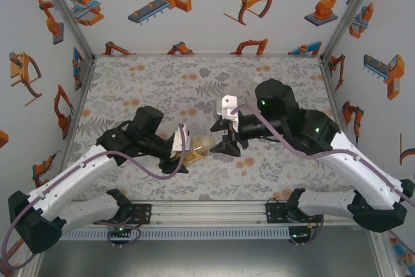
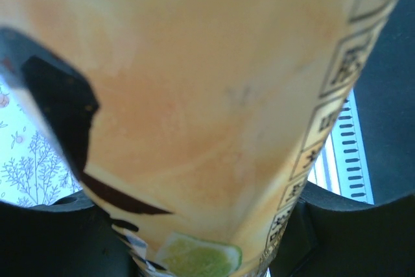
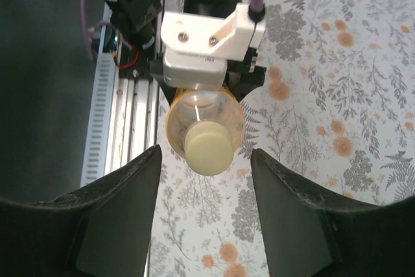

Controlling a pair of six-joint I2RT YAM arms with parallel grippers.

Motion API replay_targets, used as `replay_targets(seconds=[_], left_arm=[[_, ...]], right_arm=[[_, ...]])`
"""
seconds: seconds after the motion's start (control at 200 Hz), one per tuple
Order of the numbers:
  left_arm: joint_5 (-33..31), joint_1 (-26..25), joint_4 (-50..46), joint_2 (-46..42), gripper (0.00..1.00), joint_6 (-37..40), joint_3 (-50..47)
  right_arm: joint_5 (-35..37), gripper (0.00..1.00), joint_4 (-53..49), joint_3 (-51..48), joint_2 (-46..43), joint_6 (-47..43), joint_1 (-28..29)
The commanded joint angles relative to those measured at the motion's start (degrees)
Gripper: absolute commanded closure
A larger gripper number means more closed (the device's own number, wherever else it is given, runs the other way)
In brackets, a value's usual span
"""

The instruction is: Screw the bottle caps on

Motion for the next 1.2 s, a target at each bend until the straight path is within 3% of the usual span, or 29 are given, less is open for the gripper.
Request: replay_targets(seconds=[0.0, 0.15, 0.471, 0.691, 0.886, 1.031, 1.132, 1.192], left_arm=[[4.1, -0.1, -1.9, -0.1, 1.0, 1.8, 1.7], [4.2, -0.2, -1.9, 0.2, 1.0, 1.9, 1.8], [4.2, -0.1, -2.1, 0.8, 1.0, 1.9, 2.0], [4.2, -0.1, -2.1, 0.9, 1.0, 1.9, 2.0], [4.2, -0.1, -2.1, 0.6, 1.0, 2.0, 2.1], [2.1, -0.1, -1.8, -0.4, 1.0, 1.9, 2.0], [-2.9, -0.1, 0.3, -1.5, 1.0, 0.5, 1.0], [-6.3, -0.1, 1.3, -2.1, 1.0, -0.3, 0.7]], right_arm=[[-3.4, 0.48, -4.2, 3.0, 1.0, -7.1, 0.0], [-3.7, 0.55, -3.4, 2.6, 1.5, -7.2, 0.1], [-4.3, 0.55, -0.7, 2.1, 1.7, -5.7, 0.0], [-4.3, 0.6, -1.1, 2.2, 2.3, -5.7, 0.0], [-2.5, 0.71, -1.8, 2.1, 2.5, -4.5, 0.0], [1.6, 0.82, 1.0, 0.1, 1.5, 2.3, 0.0], [8.4, 1.0, 6.6, -3.0, 0.3, 14.4, 0.1], [11.8, 1.0, 9.2, -4.6, -0.2, 22.2, 0.1]])
